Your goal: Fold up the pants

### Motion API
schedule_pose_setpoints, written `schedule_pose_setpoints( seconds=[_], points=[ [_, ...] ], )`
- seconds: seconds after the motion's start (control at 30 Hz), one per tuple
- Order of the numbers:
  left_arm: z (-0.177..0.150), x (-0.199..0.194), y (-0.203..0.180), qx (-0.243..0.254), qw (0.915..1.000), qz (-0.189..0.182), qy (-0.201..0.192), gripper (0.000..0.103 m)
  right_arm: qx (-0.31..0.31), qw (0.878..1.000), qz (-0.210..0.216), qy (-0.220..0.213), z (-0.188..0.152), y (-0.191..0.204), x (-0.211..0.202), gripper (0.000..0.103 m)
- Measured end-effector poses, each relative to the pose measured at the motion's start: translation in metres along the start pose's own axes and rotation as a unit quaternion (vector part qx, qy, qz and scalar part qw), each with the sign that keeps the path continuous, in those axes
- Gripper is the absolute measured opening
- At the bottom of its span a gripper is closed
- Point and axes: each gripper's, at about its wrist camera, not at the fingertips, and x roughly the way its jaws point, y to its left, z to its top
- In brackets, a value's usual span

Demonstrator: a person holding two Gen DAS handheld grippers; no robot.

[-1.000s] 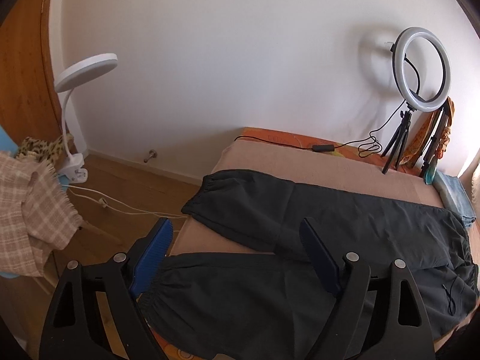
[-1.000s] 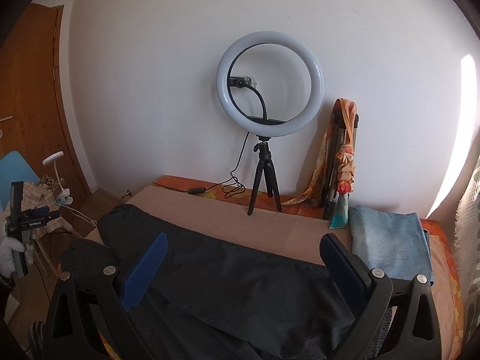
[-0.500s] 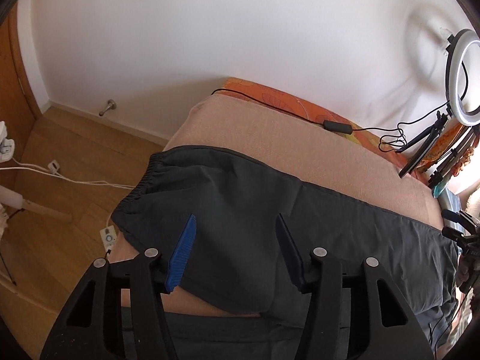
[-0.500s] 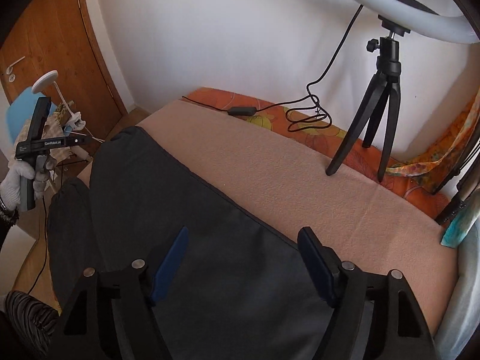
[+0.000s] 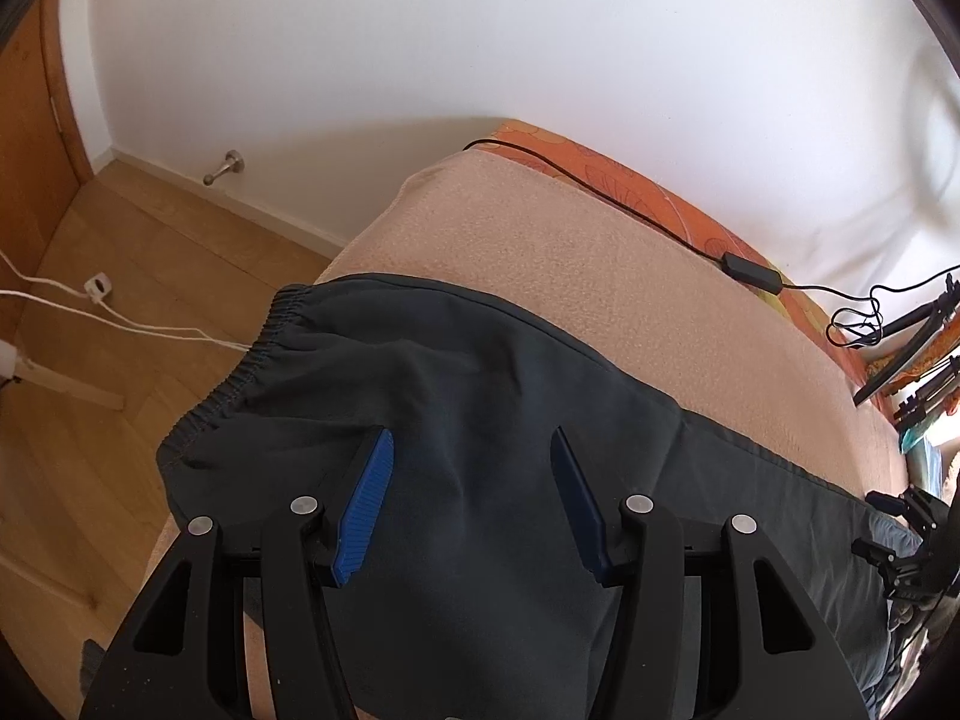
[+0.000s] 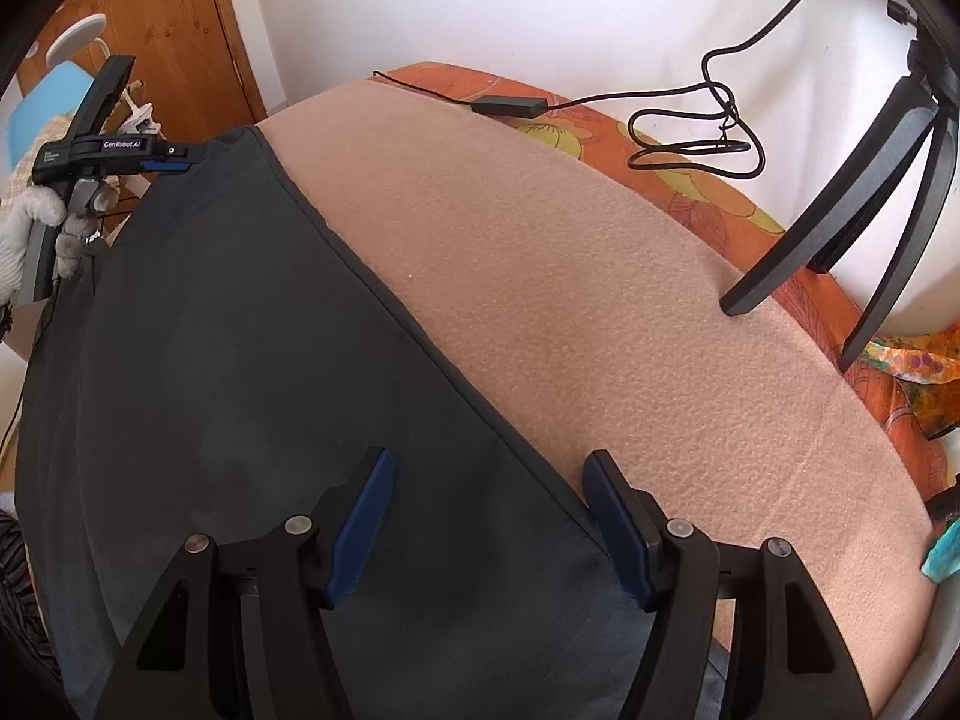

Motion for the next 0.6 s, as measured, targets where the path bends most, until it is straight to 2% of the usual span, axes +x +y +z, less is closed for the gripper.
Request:
schedule_pose_setpoints(
  seconds=[0.03, 0.13, 0.23, 0.33, 0.43, 0.57, 0.6],
  points=[
    [0.000, 0.002, 0.003, -0.006, 1.0000, 0.000, 0.000, 0.054, -0.003, 1.000, 0.003, -0.004, -0.001, 0.002, -0.001, 0.048],
    [0.001, 0.008, 0.007, -0.018, 0.9998, -0.003, 0.006, 0.055, -0.007, 1.000, 0.004, -0.010, 0.000, 0.009, -0.002, 0.018],
    [0.003, 0.008, 0.006, -0.019, 0.9998, 0.001, 0.006, 0.062, -0.029, 0.999, -0.007, -0.010, -0.002, 0.025, -0.005, 0.002],
    [0.008, 0.006, 0.006, -0.034, 0.9994, -0.001, 0.007, 0.063, -0.042, 0.999, -0.008, -0.021, -0.002, 0.039, -0.018, 0.000],
    [0.016, 0.002, 0.011, -0.058, 0.9982, -0.015, -0.001, 0.065, -0.035, 0.998, 0.006, -0.055, -0.003, 0.051, -0.050, 0.000],
    [0.027, -0.002, 0.014, -0.086, 0.9957, -0.032, -0.010, 0.067, -0.050, 0.995, 0.024, -0.088, -0.017, 0.076, -0.090, 0.000],
    [0.029, -0.001, 0.014, -0.092, 0.9952, -0.035, -0.007, 0.071, -0.058, 0.994, 0.023, -0.090, -0.022, 0.085, -0.097, 0.000]
  ],
)
